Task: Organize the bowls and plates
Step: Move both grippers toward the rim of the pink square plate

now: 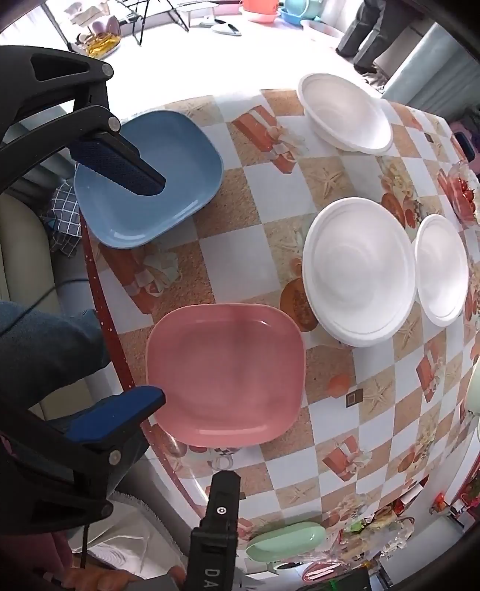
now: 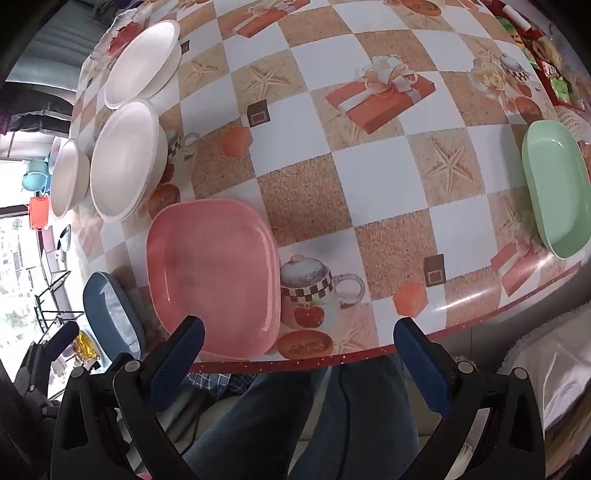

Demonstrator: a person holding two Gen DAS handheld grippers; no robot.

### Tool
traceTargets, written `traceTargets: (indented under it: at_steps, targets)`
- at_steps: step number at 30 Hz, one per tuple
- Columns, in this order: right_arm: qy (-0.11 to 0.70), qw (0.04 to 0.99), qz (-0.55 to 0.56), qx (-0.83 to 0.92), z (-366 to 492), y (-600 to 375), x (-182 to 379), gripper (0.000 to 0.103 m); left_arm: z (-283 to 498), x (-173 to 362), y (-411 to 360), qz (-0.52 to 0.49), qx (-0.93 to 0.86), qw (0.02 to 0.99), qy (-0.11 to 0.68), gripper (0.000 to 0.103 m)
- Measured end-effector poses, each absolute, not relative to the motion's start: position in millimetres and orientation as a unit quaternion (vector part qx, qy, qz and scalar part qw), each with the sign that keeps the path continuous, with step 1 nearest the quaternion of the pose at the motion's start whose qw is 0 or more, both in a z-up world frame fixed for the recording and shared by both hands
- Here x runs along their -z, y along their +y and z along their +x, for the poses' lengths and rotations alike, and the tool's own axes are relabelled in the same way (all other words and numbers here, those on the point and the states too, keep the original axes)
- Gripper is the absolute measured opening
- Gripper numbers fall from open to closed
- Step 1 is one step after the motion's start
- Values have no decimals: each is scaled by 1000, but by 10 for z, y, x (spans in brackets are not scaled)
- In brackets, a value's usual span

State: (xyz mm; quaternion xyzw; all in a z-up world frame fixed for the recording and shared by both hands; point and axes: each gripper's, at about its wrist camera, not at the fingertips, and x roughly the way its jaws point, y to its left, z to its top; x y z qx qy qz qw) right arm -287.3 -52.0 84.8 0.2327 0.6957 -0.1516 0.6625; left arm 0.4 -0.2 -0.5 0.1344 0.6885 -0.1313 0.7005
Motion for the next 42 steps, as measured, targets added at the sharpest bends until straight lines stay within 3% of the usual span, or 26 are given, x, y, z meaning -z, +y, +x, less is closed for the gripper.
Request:
traceTargets:
  at_steps: [42]
  targets:
    - [733,632,208,145,-2678,-486,-624,103,182,177,27,129,131,689,701,103]
